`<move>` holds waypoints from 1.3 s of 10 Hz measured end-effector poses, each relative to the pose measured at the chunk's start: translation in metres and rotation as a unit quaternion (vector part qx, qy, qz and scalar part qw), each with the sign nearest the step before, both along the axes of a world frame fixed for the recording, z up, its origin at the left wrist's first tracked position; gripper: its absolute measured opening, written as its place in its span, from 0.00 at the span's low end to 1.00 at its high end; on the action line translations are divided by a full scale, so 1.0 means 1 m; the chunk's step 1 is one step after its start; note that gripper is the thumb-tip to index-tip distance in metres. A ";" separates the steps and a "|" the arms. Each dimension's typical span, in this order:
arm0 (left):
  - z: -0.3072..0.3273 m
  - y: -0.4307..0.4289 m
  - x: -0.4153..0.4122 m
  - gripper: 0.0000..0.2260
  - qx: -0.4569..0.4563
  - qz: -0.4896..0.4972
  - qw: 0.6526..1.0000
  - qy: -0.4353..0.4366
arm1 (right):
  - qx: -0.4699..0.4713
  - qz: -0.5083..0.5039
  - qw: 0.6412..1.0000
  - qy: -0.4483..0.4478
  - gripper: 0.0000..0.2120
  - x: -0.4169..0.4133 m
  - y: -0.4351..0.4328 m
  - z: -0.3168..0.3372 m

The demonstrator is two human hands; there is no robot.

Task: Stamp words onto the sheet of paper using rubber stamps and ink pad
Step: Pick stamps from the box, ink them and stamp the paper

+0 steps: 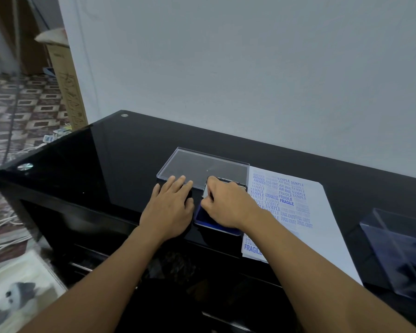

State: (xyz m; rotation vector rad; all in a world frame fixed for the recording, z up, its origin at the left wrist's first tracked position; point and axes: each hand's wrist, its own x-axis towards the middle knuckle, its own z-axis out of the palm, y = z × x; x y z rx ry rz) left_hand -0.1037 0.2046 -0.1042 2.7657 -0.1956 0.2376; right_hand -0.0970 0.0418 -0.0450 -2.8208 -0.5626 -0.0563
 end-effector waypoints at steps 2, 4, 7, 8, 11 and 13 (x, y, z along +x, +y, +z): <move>0.000 0.000 0.000 0.24 0.002 -0.003 1.000 0.000 | -0.006 0.000 1.000 0.009 0.07 0.001 0.002 0.004; 0.000 -0.001 0.000 0.24 0.001 0.000 1.000 -0.003 | 0.006 -0.003 1.000 0.005 0.08 -0.002 -0.001 0.000; 0.000 -0.001 0.000 0.24 0.005 0.001 1.000 -0.003 | 0.000 0.001 1.000 0.008 0.07 -0.002 0.000 0.002; -0.001 0.000 0.000 0.24 0.005 0.002 1.000 -0.005 | -0.005 -0.001 1.000 0.017 0.07 0.001 0.003 0.005; -0.001 0.000 0.000 0.24 -0.002 0.002 1.000 -0.002 | 0.008 -0.006 1.000 0.001 0.08 -0.003 -0.001 -0.001; 0.000 0.000 0.000 0.24 0.000 0.002 1.000 0.001 | 0.016 -0.002 1.000 0.004 0.07 -0.007 -0.002 -0.001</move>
